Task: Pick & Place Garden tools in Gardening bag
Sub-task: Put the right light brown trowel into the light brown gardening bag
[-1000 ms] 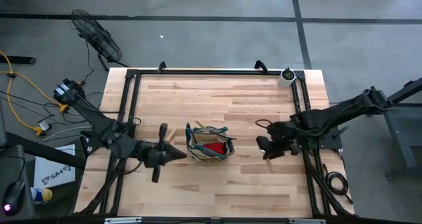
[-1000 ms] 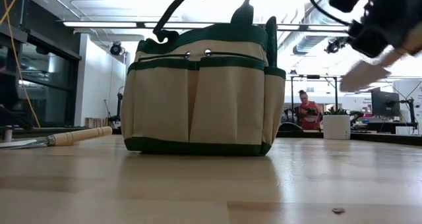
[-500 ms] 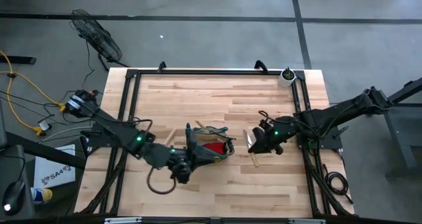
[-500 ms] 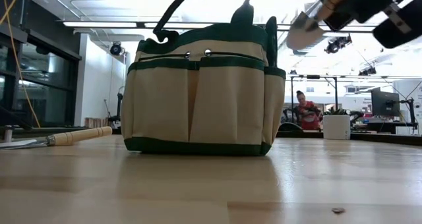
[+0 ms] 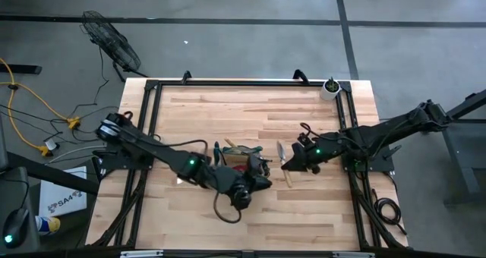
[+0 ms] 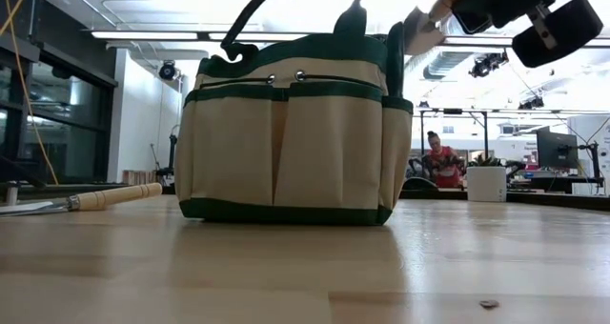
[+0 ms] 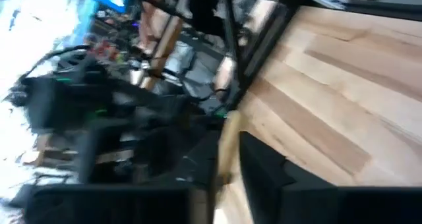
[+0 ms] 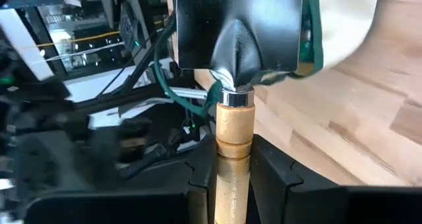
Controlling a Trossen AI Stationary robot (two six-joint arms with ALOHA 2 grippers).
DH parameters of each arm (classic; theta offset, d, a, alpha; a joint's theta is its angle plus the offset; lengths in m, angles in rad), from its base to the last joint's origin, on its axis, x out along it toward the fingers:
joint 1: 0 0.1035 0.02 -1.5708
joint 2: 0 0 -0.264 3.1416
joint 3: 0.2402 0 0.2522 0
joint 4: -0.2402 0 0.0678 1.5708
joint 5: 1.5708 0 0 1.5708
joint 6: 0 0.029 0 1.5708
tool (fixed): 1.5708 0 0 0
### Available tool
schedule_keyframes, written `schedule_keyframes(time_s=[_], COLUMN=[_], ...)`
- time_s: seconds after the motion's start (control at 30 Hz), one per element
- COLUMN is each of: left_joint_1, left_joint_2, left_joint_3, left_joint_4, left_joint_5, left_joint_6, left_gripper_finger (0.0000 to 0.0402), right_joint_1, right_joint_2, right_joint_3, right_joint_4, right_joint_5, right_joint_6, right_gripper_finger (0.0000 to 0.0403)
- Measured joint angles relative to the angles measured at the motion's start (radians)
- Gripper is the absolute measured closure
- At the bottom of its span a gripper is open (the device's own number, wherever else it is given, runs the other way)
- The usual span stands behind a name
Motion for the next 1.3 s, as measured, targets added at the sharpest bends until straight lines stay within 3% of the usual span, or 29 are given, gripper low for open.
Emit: schedule_keyframes(time_s=[0.1,0.27,0.43,0.57,1.03,1.3], left_joint_1=[0.001,0.008,0.029,0.041,0.041,0.047], left_joint_2=[0.027,0.077,0.136,0.173,0.182,0.223], left_joint_3=[-0.001,0.0,-0.001,-0.002,-0.001,-0.001], left_joint_4=[0.02,0.107,0.226,0.233,0.297,0.331], left_joint_5=[0.011,-0.1,-0.126,-0.176,-0.116,-0.171], left_joint_6=[0.0,0.085,0.218,0.266,0.328,0.349], left_gripper_finger=[0.0303,0.0228,0.0188,0.0184,0.0184,0.0184], right_joint_1=[0.0,0.0,0.0,0.0,-0.008,-0.008], right_joint_2=[0.0,0.0,0.0,0.0,0.0,0.0], right_joint_3=[0.0,0.0,0.0,0.0,0.0,0.0], right_joint_4=[0.013,0.048,0.077,0.097,0.102,0.145], right_joint_5=[0.017,0.025,0.033,0.045,0.055,0.074], right_joint_6=[-0.013,-0.018,-0.033,-0.044,-0.06,-0.073], right_gripper_finger=[0.0349,0.0349,0.0349,0.0348,0.0348,0.0348])
